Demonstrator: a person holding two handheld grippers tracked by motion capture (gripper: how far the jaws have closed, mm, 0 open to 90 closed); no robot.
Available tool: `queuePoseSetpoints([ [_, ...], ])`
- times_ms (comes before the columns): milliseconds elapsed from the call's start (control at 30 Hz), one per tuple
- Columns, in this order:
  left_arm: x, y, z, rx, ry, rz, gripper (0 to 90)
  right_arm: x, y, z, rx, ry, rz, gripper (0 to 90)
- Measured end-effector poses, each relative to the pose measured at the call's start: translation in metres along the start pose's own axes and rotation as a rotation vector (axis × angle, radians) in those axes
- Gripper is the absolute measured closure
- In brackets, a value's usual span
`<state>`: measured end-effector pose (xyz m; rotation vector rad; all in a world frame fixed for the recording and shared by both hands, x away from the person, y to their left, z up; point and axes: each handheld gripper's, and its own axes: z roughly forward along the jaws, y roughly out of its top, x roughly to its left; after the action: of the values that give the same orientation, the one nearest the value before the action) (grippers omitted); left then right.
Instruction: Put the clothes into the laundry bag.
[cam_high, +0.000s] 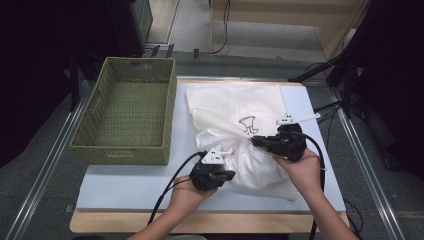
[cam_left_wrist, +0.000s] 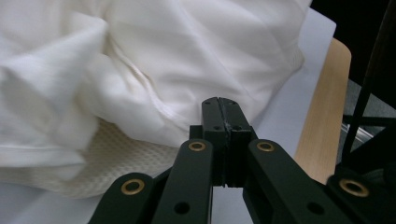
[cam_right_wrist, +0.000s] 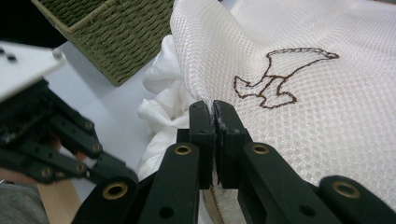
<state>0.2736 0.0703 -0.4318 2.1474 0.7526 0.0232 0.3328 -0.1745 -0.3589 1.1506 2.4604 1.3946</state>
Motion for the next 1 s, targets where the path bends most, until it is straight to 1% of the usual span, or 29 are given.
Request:
queuePoseSetpoints([
  [33, -0.003, 0.0, 0.003, 0.008, -0.002, 0.003, 90.0, 0.001, 0.001, -0.002, -0.001, -0.004, -0.002, 88.6],
  [100, -0.008, 0.001, 0.009, -0.009, -0.02, 0.004, 90.0, 0.002, 0.003, -0.006, -0.009, -0.012, -0.009, 88.6],
  [200, -0.015, 0.004, 0.02, -0.009, -0.031, 0.022, 90.0, 0.001, 0.005, -0.011, -0.022, -0.016, -0.001, 88.6],
  [233, -0.018, 0.005, 0.024, -0.012, -0.034, 0.021, 90.0, 0.001, 0.006, -0.012, -0.023, -0.018, 0.001, 88.6],
  [267, -0.02, 0.007, 0.028, -0.008, -0.032, 0.033, 90.0, 0.001, 0.006, -0.013, -0.025, -0.018, 0.001, 88.6],
  [300, -0.021, 0.008, 0.033, -0.012, -0.033, 0.035, 90.0, 0.001, 0.006, -0.013, -0.024, -0.02, 0.002, 88.6],
  [367, -0.023, 0.013, 0.041, -0.015, -0.019, 0.057, 90.0, 0.001, 0.006, -0.014, -0.022, -0.02, 0.001, 88.6],
  [400, -0.022, 0.015, 0.045, -0.014, -0.009, 0.061, 90.0, 0.001, 0.006, -0.014, -0.021, -0.023, -0.001, 88.6],
  [567, -0.014, 0.031, 0.059, -0.037, 0.031, 0.053, 90.0, 0.001, 0.007, -0.015, -0.018, -0.03, -0.012, 88.5],
  [600, -0.012, 0.034, 0.061, -0.042, 0.042, 0.052, 90.0, 0.001, 0.007, -0.015, -0.017, -0.029, -0.007, 88.6],
  [667, -0.007, 0.039, 0.064, -0.051, 0.05, 0.042, 90.0, 0.001, 0.007, -0.016, -0.016, -0.028, -0.007, 88.6],
  [700, -0.005, 0.042, 0.064, -0.052, 0.064, 0.042, 90.0, 0.001, 0.007, -0.016, -0.016, -0.028, -0.007, 88.6],
  [733, -0.003, 0.044, 0.065, -0.064, 0.067, 0.042, 90.0, 0.001, 0.006, -0.016, -0.015, -0.029, -0.008, 88.6],
  [900, 0.005, 0.055, 0.065, -0.086, 0.08, 0.034, 90.0, 0.001, 0.005, -0.017, -0.014, -0.029, -0.006, 88.6],
  [933, 0.007, 0.057, 0.064, -0.089, 0.078, 0.028, 90.0, 0.0, 0.005, -0.018, -0.014, -0.027, -0.006, 88.7],
  [1000, 0.01, 0.063, 0.064, -0.098, 0.088, 0.02, 90.0, 0.0, 0.005, -0.018, -0.013, -0.025, -0.003, 88.7],
])
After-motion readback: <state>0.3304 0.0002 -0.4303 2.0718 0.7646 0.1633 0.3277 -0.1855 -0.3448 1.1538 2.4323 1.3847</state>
